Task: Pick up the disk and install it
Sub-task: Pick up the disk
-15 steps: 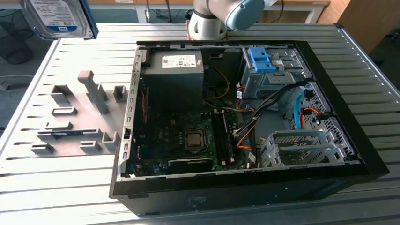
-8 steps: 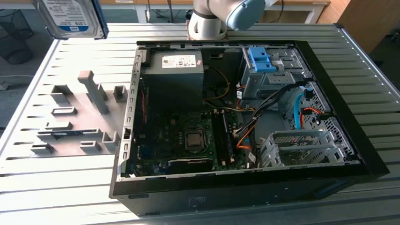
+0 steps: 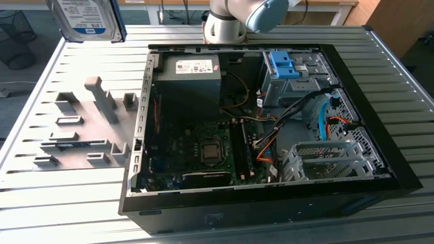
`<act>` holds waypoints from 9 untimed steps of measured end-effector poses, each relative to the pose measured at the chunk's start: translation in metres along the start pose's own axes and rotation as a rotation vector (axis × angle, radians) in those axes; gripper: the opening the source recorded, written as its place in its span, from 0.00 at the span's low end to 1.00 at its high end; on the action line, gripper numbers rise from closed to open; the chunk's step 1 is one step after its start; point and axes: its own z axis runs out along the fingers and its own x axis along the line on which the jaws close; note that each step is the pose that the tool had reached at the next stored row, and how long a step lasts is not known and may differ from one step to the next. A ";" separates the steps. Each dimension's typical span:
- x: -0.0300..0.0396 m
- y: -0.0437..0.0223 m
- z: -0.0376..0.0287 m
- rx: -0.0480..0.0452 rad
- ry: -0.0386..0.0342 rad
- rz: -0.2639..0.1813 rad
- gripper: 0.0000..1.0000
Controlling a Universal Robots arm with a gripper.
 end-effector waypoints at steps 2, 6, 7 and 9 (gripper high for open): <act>-0.0001 -0.0035 0.0001 0.0002 -0.0001 0.000 0.37; -0.0004 -0.0100 0.0000 0.0000 0.0000 0.000 0.37; -0.0004 -0.0117 0.0000 0.0001 0.0000 0.000 0.37; -0.0006 -0.0149 -0.0001 0.0001 0.0000 0.000 0.37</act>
